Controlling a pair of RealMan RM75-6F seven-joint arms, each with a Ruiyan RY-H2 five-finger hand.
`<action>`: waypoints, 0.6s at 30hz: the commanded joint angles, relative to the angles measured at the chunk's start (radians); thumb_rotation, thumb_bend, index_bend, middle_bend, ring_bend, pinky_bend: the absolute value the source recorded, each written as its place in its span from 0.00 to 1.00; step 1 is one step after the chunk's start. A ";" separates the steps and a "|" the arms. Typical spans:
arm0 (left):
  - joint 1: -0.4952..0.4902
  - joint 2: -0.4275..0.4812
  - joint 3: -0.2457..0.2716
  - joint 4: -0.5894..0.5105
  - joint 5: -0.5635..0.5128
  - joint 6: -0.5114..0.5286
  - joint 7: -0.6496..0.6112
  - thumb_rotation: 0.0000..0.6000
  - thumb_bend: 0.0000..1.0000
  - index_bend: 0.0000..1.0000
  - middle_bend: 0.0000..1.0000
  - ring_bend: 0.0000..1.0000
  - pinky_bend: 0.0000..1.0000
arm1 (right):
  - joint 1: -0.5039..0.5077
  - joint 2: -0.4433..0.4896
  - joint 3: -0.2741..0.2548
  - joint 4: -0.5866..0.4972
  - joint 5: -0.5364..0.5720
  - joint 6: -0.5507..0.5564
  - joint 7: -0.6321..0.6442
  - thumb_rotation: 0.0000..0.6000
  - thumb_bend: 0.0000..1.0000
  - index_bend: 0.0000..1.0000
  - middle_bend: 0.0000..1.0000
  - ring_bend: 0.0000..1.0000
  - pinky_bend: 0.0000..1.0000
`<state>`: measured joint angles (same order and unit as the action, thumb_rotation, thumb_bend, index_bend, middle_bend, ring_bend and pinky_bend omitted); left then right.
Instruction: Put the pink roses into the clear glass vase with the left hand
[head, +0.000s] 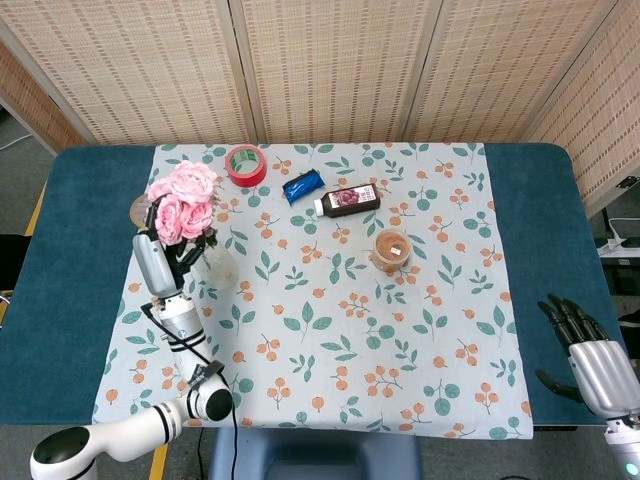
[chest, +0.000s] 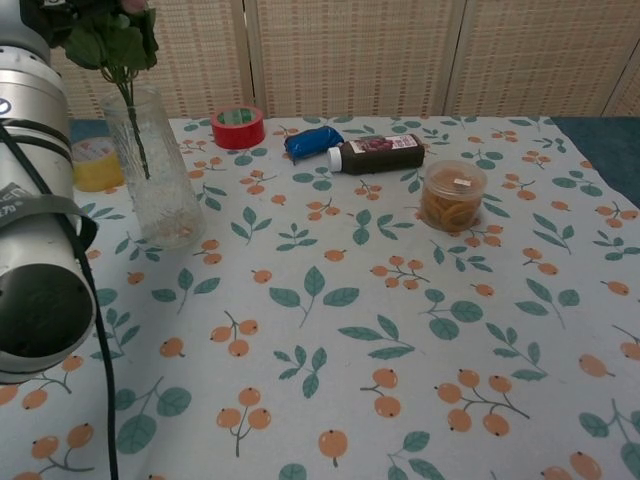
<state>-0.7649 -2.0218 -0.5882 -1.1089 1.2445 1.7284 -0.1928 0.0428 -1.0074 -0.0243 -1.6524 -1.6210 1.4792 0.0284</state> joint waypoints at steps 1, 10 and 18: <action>0.008 -0.001 0.013 0.008 0.008 -0.003 0.000 1.00 0.41 0.15 1.00 1.00 1.00 | 0.000 -0.001 0.000 0.000 0.001 0.000 0.000 1.00 0.12 0.03 0.00 0.00 0.19; 0.054 0.029 0.074 -0.028 0.040 -0.021 -0.001 1.00 0.37 0.00 1.00 1.00 1.00 | 0.002 -0.003 -0.001 0.000 0.001 -0.006 -0.007 1.00 0.12 0.03 0.00 0.00 0.19; 0.134 0.093 0.131 -0.113 0.056 -0.032 -0.009 1.00 0.37 0.00 1.00 1.00 1.00 | 0.004 -0.006 -0.001 0.000 0.004 -0.010 -0.012 1.00 0.12 0.03 0.00 0.00 0.19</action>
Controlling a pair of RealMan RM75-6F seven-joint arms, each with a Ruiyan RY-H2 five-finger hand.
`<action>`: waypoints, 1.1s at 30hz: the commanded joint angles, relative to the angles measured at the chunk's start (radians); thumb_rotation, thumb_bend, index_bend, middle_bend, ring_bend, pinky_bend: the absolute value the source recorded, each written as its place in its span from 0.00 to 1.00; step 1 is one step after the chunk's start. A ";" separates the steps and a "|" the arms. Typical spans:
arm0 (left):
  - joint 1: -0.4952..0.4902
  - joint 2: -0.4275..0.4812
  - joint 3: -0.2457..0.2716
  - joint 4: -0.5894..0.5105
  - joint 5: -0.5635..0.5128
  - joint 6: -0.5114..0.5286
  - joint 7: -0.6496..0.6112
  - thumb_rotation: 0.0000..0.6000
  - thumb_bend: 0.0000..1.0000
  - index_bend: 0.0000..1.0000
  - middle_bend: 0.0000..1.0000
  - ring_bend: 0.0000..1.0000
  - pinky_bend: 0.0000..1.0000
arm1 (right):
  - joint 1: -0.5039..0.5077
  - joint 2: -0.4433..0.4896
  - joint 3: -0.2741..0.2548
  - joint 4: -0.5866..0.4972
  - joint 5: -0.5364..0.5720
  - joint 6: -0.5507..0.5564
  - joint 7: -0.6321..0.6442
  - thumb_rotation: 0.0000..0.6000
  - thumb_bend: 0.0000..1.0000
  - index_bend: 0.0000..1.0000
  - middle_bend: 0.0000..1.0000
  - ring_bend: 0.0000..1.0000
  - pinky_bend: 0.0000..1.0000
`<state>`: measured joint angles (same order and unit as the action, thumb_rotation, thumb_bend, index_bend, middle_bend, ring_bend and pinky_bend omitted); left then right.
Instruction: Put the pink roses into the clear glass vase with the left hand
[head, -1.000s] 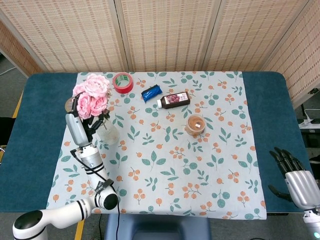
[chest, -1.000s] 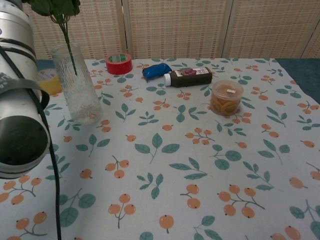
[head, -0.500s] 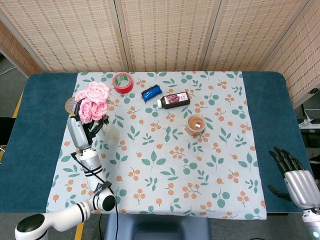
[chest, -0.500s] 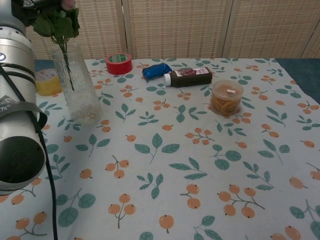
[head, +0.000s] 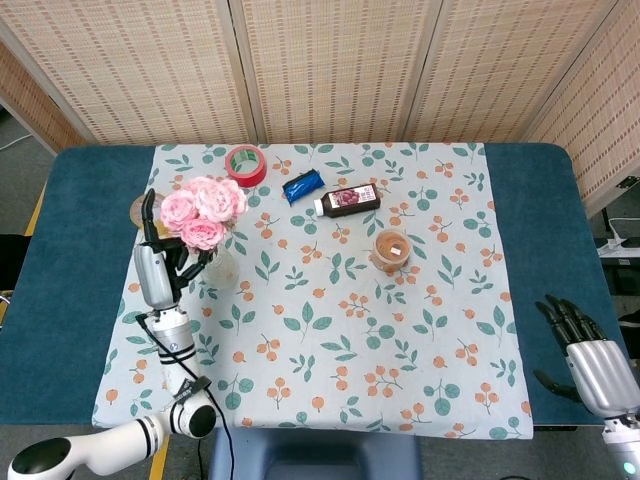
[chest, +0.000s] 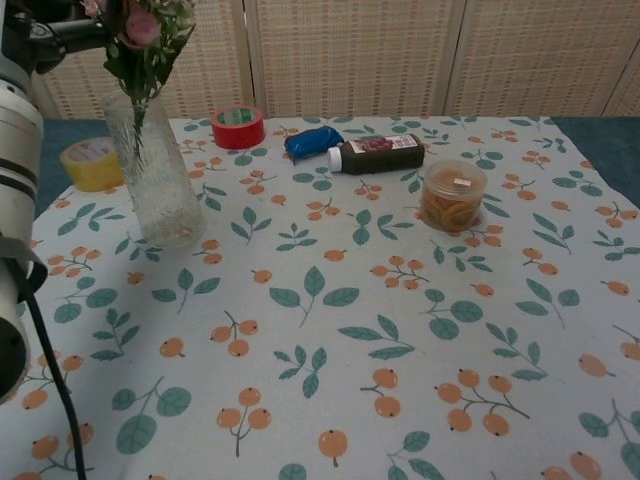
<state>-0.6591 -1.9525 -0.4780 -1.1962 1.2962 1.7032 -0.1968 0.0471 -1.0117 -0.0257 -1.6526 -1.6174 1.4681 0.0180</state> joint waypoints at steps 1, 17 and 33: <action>0.039 0.033 0.027 -0.037 0.002 -0.011 -0.008 1.00 0.37 0.00 1.00 1.00 1.00 | 0.000 -0.003 0.002 0.001 0.001 0.002 -0.003 1.00 0.12 0.03 0.00 0.00 0.19; 0.098 0.079 0.063 -0.080 -0.087 -0.156 0.104 1.00 0.37 0.00 0.97 1.00 1.00 | 0.002 -0.008 -0.001 -0.002 0.006 -0.008 -0.022 1.00 0.12 0.03 0.00 0.00 0.19; 0.133 0.215 0.024 -0.274 -0.329 -0.340 0.368 1.00 0.38 0.00 0.93 1.00 1.00 | 0.004 -0.005 -0.002 -0.003 0.009 -0.013 -0.018 1.00 0.12 0.03 0.00 0.00 0.19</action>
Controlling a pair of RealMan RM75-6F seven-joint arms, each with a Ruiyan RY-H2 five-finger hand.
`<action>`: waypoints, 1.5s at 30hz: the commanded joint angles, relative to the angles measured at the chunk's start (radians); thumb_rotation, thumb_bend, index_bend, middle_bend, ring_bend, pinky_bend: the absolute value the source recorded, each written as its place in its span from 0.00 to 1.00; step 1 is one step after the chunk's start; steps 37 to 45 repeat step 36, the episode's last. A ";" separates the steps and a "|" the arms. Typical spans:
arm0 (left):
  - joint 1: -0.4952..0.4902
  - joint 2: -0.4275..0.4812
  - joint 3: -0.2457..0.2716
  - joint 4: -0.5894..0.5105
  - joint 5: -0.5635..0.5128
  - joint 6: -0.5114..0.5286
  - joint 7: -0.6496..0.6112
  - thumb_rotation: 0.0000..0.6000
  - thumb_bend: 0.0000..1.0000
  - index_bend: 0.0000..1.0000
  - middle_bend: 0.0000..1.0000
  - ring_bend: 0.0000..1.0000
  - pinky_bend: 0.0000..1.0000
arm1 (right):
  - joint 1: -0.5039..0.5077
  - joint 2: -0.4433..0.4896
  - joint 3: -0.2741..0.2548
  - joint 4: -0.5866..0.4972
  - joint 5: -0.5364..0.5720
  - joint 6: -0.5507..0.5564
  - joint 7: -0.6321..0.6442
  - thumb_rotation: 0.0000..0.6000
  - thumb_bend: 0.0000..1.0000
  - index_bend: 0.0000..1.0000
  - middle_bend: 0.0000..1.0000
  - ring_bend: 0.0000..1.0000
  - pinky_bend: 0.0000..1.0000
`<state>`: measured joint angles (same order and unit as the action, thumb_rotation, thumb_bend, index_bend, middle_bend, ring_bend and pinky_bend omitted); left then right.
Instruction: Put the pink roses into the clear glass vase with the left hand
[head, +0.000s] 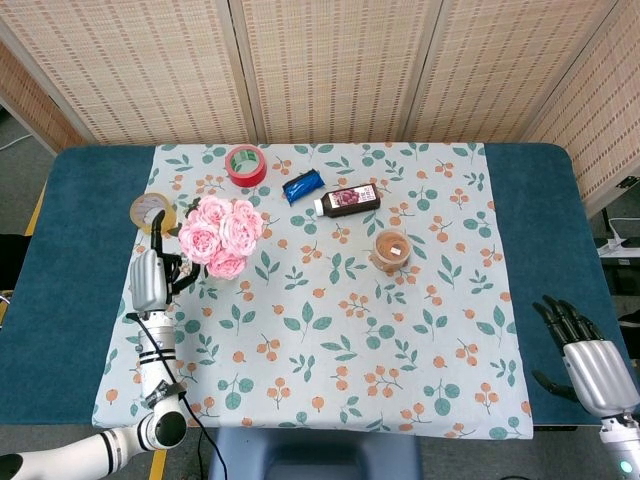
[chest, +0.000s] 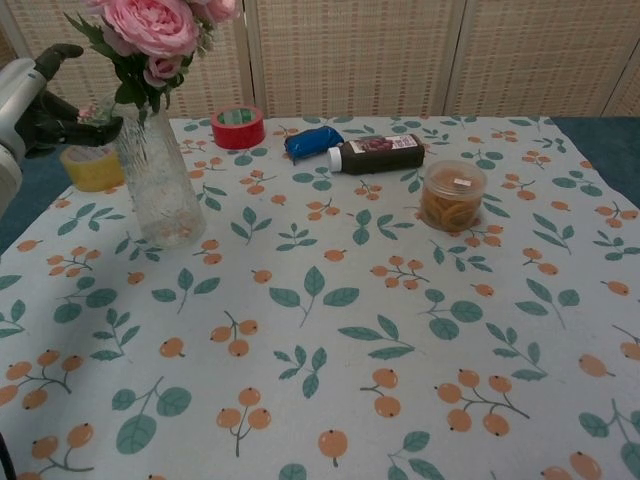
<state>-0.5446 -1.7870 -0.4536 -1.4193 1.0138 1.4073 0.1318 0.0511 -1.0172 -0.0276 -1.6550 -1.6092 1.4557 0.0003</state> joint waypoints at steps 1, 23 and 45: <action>0.026 0.076 0.009 -0.073 -0.064 -0.066 0.060 1.00 0.38 0.00 0.93 1.00 1.00 | 0.000 0.001 0.000 -0.001 0.002 -0.001 -0.001 1.00 0.12 0.03 0.00 0.00 0.19; 0.166 0.353 0.268 -0.090 0.111 -0.051 0.206 1.00 0.38 0.09 0.74 0.88 0.94 | 0.004 0.002 0.000 -0.005 0.008 -0.012 -0.002 1.00 0.12 0.03 0.00 0.00 0.19; 0.319 0.420 0.405 0.022 0.302 0.089 0.079 1.00 0.38 0.20 0.46 0.49 0.69 | 0.017 -0.039 0.010 -0.001 0.048 -0.048 -0.084 1.00 0.12 0.03 0.00 0.00 0.19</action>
